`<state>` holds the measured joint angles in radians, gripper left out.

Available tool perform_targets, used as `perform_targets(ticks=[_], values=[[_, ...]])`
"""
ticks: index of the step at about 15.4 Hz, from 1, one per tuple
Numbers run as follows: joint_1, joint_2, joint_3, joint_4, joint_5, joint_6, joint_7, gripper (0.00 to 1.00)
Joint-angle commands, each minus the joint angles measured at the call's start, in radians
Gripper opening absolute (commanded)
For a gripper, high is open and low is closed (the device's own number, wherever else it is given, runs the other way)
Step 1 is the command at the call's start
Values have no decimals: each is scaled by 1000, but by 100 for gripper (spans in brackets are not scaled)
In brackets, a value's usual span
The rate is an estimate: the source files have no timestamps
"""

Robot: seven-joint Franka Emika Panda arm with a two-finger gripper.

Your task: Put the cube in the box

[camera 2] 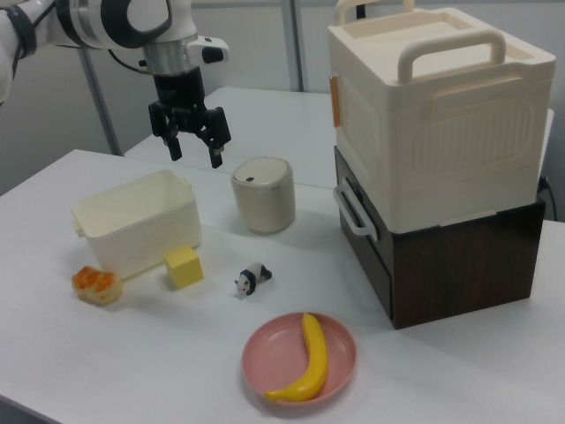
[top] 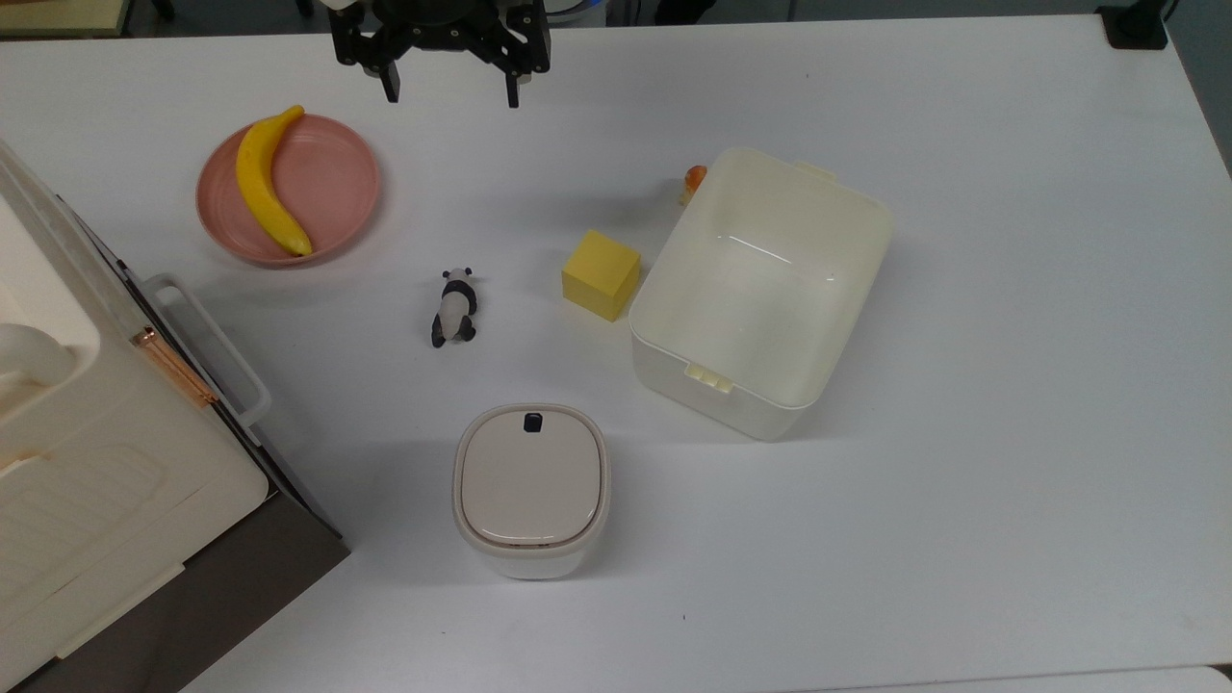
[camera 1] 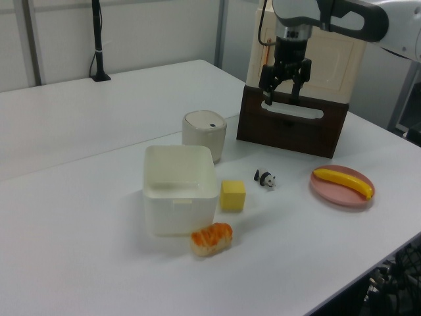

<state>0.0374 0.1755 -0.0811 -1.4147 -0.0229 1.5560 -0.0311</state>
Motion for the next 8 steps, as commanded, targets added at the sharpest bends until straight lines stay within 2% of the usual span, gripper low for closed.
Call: perform_targets(ticks=[1, 8], values=[[2, -11, -5, -12, 18, 1, 13, 100], [6, -10, -2, -21, 15, -10, 5, 100]])
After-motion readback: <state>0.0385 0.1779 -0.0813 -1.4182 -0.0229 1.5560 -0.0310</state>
